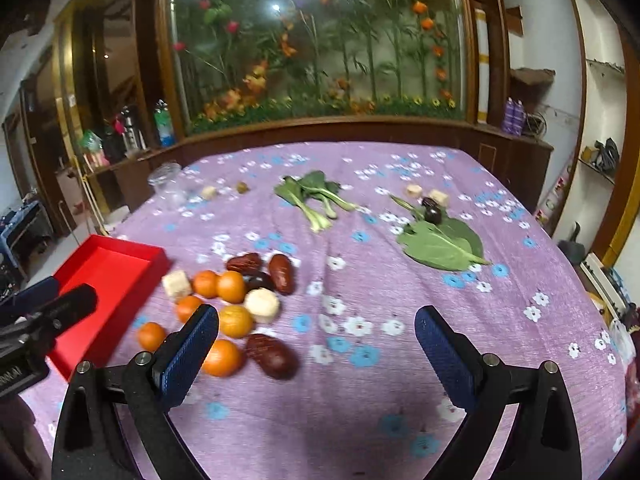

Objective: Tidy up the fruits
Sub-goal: 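Grasp an orange with the left tool while the right tool grasps another orange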

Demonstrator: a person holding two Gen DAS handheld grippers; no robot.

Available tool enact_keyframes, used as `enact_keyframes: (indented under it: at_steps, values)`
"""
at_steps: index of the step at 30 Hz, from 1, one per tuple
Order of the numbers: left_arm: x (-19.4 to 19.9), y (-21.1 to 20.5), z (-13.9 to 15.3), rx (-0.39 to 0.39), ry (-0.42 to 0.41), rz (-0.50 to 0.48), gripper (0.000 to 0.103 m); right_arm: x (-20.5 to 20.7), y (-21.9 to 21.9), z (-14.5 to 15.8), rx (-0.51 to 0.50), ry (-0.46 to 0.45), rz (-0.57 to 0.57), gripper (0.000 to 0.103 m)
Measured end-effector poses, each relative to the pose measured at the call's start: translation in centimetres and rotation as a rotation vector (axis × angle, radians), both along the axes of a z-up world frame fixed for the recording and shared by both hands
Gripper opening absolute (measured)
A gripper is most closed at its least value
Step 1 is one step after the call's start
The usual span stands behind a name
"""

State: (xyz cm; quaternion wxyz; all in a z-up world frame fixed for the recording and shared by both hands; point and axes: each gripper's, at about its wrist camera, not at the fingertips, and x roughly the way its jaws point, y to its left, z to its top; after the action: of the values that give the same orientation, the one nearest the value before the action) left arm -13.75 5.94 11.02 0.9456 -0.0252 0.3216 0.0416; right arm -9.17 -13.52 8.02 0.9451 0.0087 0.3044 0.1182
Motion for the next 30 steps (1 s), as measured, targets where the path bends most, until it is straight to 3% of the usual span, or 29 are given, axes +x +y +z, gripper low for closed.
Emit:
enact_keyframes:
  at_steps: [5,9,16,19,23,30]
  values:
    - [-0.3,0.5,-0.7,0.018,0.017,0.006,0.084,-0.9,1.1,-0.1,-0.009,0.0,0.044,0.1]
    - [0.0,1.5,-1.8,-0.025,0.05,0.007,0.084,-0.7,2.2,-0.7,-0.048,0.01,0.08,0.1]
    - [1.1,2.8,-3.5,-0.055,0.097,0.005,0.084,0.3,3.3,-2.2,-0.082,0.058,0.148,0.087]
    - [1.7,3.9,-4.1,-0.074,0.119,0.006,0.073,0.9,3.3,-2.9,-0.081,0.084,0.169,0.083]
    - [2.6,4.8,-5.4,-0.126,0.168,-0.026,0.052,1.8,3.3,-3.9,-0.073,0.125,0.198,0.076]
    - [3.7,3.8,-6.7,-0.114,0.215,-0.087,0.052,3.5,3.9,-5.5,-0.034,0.197,0.253,0.073]
